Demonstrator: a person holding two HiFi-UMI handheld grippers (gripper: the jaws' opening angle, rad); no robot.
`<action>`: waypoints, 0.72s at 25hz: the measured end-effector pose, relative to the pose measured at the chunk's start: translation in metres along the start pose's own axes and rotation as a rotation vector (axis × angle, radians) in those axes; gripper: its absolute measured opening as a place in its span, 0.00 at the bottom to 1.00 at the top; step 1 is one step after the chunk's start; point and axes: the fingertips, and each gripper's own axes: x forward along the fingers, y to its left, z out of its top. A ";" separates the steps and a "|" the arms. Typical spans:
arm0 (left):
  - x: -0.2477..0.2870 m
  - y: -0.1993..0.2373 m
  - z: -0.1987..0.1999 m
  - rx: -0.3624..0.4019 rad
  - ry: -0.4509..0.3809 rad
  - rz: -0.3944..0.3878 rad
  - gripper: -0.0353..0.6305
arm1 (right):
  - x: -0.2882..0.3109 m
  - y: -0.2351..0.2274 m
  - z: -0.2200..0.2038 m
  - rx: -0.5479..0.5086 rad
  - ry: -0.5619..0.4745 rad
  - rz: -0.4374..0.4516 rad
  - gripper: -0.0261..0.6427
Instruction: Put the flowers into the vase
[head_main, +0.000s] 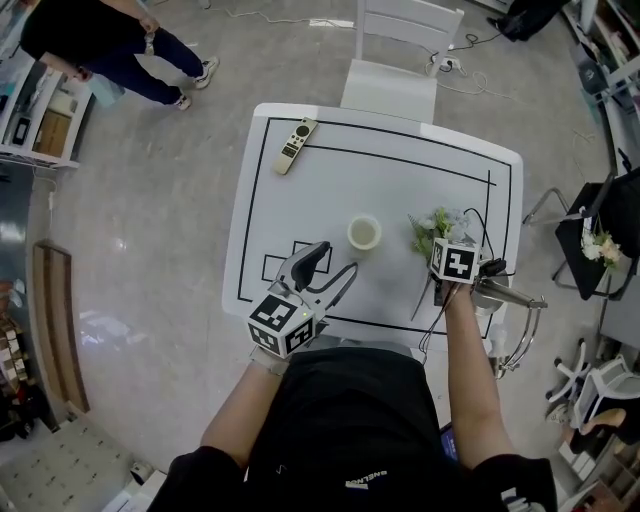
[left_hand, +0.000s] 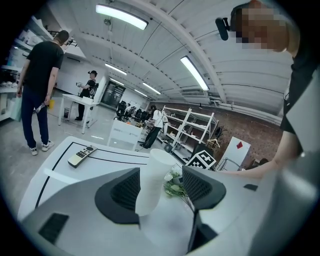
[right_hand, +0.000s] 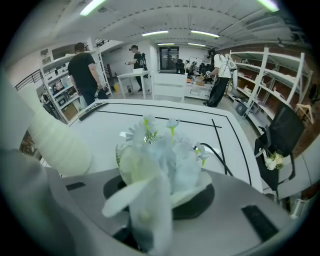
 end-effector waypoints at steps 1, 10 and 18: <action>-0.001 -0.001 -0.001 0.000 0.000 0.000 0.42 | -0.003 0.001 0.002 -0.003 -0.011 -0.003 0.24; -0.015 -0.009 -0.006 -0.003 -0.013 0.012 0.42 | -0.048 0.016 0.039 -0.023 -0.177 0.025 0.22; -0.028 -0.016 -0.011 -0.014 -0.035 0.042 0.42 | -0.103 0.049 0.118 -0.144 -0.426 0.074 0.22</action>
